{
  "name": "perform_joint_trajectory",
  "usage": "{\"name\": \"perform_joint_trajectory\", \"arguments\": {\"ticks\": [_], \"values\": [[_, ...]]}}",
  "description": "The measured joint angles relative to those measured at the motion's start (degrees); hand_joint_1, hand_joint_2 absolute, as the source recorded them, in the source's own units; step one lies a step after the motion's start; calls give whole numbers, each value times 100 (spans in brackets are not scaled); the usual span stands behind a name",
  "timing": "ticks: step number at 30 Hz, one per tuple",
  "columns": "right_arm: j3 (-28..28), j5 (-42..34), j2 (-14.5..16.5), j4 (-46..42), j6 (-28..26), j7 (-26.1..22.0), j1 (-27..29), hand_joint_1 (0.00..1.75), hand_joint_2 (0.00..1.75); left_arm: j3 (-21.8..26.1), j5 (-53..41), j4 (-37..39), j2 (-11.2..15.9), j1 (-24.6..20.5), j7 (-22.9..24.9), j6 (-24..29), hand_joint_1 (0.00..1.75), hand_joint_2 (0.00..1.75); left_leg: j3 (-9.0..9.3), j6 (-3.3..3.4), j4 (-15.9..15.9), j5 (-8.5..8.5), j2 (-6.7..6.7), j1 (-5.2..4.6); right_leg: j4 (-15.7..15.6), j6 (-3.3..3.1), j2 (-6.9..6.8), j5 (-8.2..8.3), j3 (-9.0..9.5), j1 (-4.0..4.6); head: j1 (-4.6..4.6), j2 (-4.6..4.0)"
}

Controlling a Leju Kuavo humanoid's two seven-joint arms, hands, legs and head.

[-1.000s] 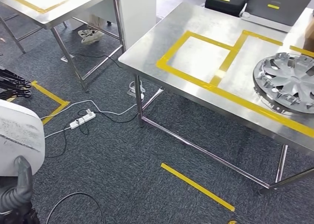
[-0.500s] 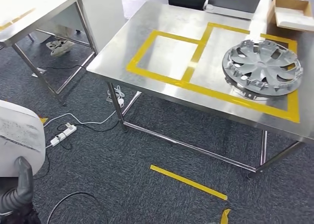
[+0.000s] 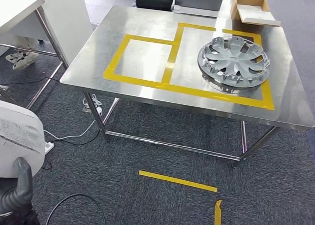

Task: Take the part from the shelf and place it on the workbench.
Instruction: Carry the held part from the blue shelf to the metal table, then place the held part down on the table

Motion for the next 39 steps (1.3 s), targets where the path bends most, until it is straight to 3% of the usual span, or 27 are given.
{"name": "perform_joint_trajectory", "arguments": {"ticks": [1,2,3,4,5,8,10,14,15,17,18,19,20,22,24,29,31,33,34,35,36,37,39], "values": [[3,46,0,0,-23,3,-8,0,0,3,-4,-1,-1,9,4,-2,175,175,5,25,-1,-13,57,-15,368,9,-156,-181,-196,10,17,0],[5,90,0,0,-50,7,-12,0,0,4,-8,-1,-1,17,10,-3,175,175,9,42,0,-25,113,-30,758,16,-229,-339,-407,9,22,0],[8,121,0,0,-74,11,-9,0,0,6,-11,-1,-1,22,19,-5,175,175,18,52,0,-36,161,-42,1045,20,-260,-420,-569,9,22,0],[9,137,0,0,-93,14,-1,0,0,7,-13,-1,-1,22,27,-7,175,175,30,57,1,-49,196,-50,1147,19,-271,-390,-635,10,23,0],[9,145,0,0,-106,18,7,0,0,7,-11,-1,-1,22,38,-10,175,175,51,57,1,-65,218,-55,1019,11,-276,-251,-581,10,24,0],[10,169,0,0,-123,24,9,0,0,10,-9,-1,-1,22,62,-24,175,175,132,15,6,-132,243,-69,-67,-54,-338,275,-20,31,25,0],[11,183,1,0,-129,41,-2,0,0,11,-9,-1,-1,21,66,-34,175,175,155,-40,7,-160,247,-82,-398,-91,-371,339,174,62,21,0],[28,271,3,0,-176,109,1,0,0,13,-9,-2,1,14,68,-57,175,175,169,-164,109,-278,241,-69,-504,-189,-332,343,290,41,3,1],[40,294,4,0,-189,118,-3,0,0,14,-9,-3,2,11,69,-59,175,175,71,-190,344,-403,230,-66,-535,-223,-323,340,336,25,-14,1],[60,322,4,0,-199,126,-10,0,0,19,-9,-2,2,12,75,-64,175,175,-308,-224,1082,-702,213,-59,-545,-274,-308,307,386,26,-38,0],[65,329,4,0,-201,128,-8,0,0,20,-10,-1,2,15,79,-66,175,175,-499,-237,1402,-785,213,-56,-544,-284,-294,289,405,28,-37,0],[67,333,4,0,-201,131,-3,0,0,21,-10,-1,2,18,82,-68,175,175,-616,-244,1552,-757,212,-53,-544,-287,-277,269,429,30,-37,0],[68,335,4,0,-201,132,1,0,0,22,-12,-1,2,18,83,-69,175,175,-632,-245,1488,-612,211,-51,-542,-280,-256,248,459,30,-38,0],[69,340,9,0,-201,133,4,0,0,23,-11,-1,2,17,84,-69,175,175,-401,-224,839,-126,208,-46,-540,-251,-213,196,536,28,-39,0],[73,347,15,0,-200,132,-3,0,0,25,-11,1,1,8,85,-70,175,175,-146,-178,240,106,197,-60,-528,-191,-185,137,570,45,-39,1],[107,358,25,0,-190,132,-7,0,0,34,-8,-1,4,-3,85,-78,175,175,-41,-14,2,51,185,-73,-460,-23,-214,16,512,32,-18,0],[108,355,26,0,-190,131,-8,0,0,39,-3,-1,1,-9,85,-82,175,175,-15,35,-28,48,195,-59,49,12,-248,-260,251,26,13,0],[108,349,26,0,-190,130,-3,0,0,43,1,-1,-1,-9,85,-86,175,175,-7,65,-27,27,203,-67,827,33,-262,-547,-207,23,29,0],[108,345,26,0,-190,129,2,0,0,45,2,-1,-1,-8,85,-88,175,175,5,73,-27,12,204,-71,1069,36,-262,-566,-376,23,28,0],[108,339,26,0,-190,126,6,0,0,47,3,-1,-1,-8,85,-89,175,175,26,76,-26,-6,203,-73,1087,33,-263,-461,-439,24,31,0],[108,335,26,0,-190,124,9,0,0,49,5,-1,-1,-7,85,-89,175,175,60,73,-26,-30,202,-74,874,21,-265,-251,-384,24,31,0],[108,331,26,0,-190,121,8,0,0,50,7,-1,-1,-7,85,-90,175,175,100,63,-27,-58,200,-74,490,-1,-274,14,-237,25,31,0],[108,326,26,0,-190,116,0,0,0,53,9,0,-1,-8,85,-91,175,175,154,18,-20,-115,199,-90,-201,-52,-310,332,76,47,28,1]]}}
